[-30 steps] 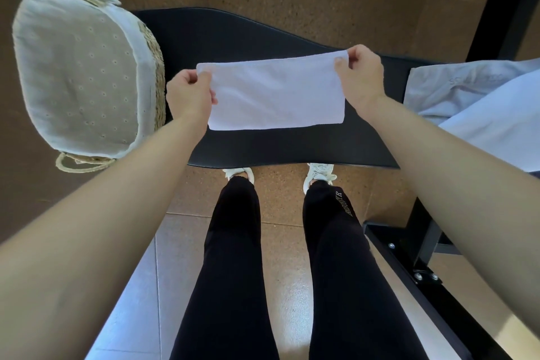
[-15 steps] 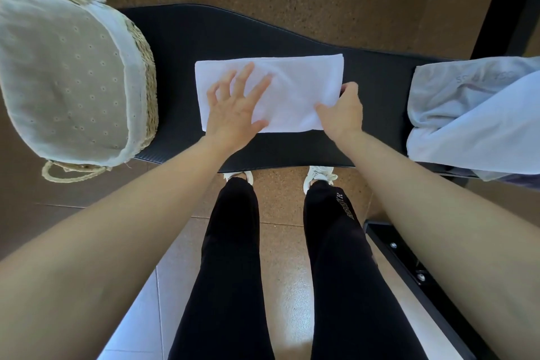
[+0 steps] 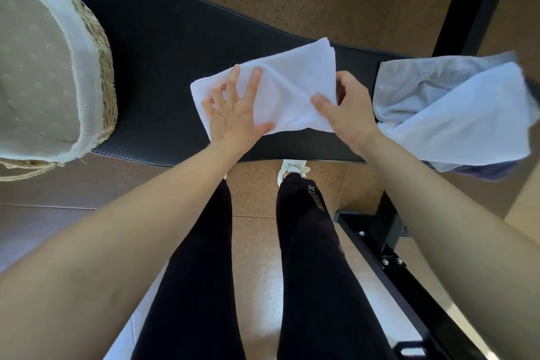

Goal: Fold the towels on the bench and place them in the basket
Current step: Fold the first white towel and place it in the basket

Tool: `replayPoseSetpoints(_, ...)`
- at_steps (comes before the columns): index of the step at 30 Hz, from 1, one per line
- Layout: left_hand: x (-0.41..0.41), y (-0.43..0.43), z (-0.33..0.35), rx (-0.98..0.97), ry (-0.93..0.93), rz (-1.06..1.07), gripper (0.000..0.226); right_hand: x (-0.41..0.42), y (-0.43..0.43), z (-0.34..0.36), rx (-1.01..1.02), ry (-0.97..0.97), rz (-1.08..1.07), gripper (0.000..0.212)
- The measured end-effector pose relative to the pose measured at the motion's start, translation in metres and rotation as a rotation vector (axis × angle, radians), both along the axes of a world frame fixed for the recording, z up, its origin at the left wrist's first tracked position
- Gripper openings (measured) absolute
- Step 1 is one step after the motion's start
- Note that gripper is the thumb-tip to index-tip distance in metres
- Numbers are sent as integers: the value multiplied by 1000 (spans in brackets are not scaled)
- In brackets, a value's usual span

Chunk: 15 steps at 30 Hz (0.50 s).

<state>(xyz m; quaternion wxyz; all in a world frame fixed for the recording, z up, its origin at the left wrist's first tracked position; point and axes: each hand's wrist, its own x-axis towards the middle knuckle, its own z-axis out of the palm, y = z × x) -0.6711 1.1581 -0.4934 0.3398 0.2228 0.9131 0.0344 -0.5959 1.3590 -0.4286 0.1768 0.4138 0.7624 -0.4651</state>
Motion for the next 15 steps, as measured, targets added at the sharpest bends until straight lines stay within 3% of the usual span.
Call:
replayPoseSetpoints(3, -3, 1, 2, 45, -45, 31, 111, -9, -7, 11, -16, 35, 65, 34)
replayPoseSetpoints(5, -10, -9, 3, 174, -52, 95, 104, -15, -15, 16, -23, 42, 105, 37)
replayPoseSetpoints(7, -18, -26, 7, 348, -42, 281, 85, -22, -27, 18, -28, 50, 167, 44)
replayPoseSetpoints(10, -32, -58, 16, 407, -11, 472, 48, -30, -49, 18, -37, 35, 264, 54)
replayPoseSetpoints(12, -37, -78, 15, 389, -139, 557, 42, -34, -65, 14, -53, 43, 291, 56)
replayPoseSetpoints(15, -40, -96, 11, 379, -369, 620, 55, -36, -88, 4, -60, 52, 317, 55)
